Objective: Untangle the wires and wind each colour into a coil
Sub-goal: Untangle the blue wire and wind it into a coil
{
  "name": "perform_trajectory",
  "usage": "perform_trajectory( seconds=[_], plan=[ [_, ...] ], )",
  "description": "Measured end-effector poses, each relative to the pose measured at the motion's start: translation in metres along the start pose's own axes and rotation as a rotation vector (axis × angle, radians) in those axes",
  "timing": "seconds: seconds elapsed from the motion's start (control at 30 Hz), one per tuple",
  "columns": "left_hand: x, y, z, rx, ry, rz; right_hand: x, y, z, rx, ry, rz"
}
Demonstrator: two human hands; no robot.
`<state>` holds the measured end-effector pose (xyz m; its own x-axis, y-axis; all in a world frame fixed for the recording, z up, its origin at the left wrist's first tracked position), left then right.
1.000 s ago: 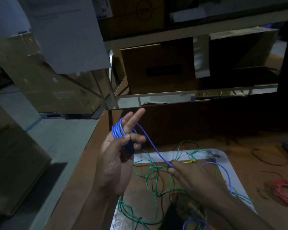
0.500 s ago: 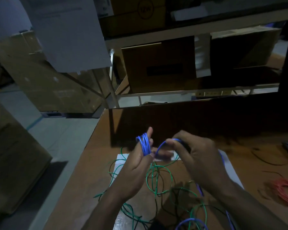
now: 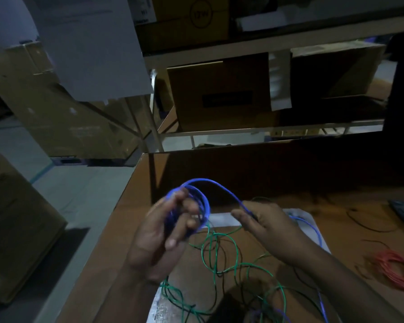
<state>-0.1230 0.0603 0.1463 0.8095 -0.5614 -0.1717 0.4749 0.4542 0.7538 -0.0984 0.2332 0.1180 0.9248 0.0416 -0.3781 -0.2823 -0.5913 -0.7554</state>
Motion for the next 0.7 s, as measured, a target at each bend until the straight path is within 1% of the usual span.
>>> perform_trajectory(
  seconds=[0.03,0.1,0.2,0.23,0.3,0.37,0.47,0.5,0.57,0.63,0.67,0.7],
  plan=[
    [-0.001,-0.002,0.009,0.027,0.046,0.044,0.006,0.009,0.005,0.023,0.014,-0.058],
    [-0.003,-0.006,0.022,-0.014,0.129,0.13,0.019,0.028,0.013,0.044,0.046,-0.173],
    [-0.01,-0.006,0.026,-0.017,0.163,0.118,0.036,0.05,0.017,0.069,0.066,-0.327],
    [-0.012,-0.01,0.029,0.011,0.181,0.122,0.04,0.054,0.017,0.016,0.079,-0.353],
    [-0.018,-0.021,0.036,0.082,0.243,0.122,0.045,0.056,0.011,-0.165,0.119,-0.377],
    [-0.022,-0.032,0.04,0.093,0.292,0.133,0.045,0.053,0.009,-0.266,0.149,-0.311],
    [-0.022,-0.047,0.038,0.051,0.324,0.204,0.041,0.041,0.025,-0.375,0.277,-0.113],
    [-0.022,-0.05,0.037,0.074,0.325,0.226,0.04,0.037,0.032,-0.475,0.344,-0.062],
    [-0.02,-0.055,0.037,0.142,0.321,0.262,0.04,0.033,0.042,-0.784,0.461,0.0],
    [-0.017,-0.058,0.036,0.211,0.32,0.295,0.042,0.033,0.043,-1.031,0.489,-0.012],
    [-0.017,-0.061,0.036,0.234,0.321,0.313,0.041,0.031,0.041,-1.119,0.475,-0.008],
    [-0.016,-0.062,0.035,0.252,0.318,0.334,0.039,0.028,0.041,-1.152,0.453,0.016]
  ],
)
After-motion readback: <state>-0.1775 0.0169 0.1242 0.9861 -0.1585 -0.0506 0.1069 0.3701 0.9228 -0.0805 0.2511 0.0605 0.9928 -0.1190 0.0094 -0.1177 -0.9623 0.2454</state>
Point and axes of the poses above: each hand's wrist, its own x-axis away from the middle knuckle, its own y-axis out of the palm, z = x × y, the point moved 9 cm from there along -x, towards the middle knuckle, and after that the axes turned 8 degrees about x, right-handed, at the moved point
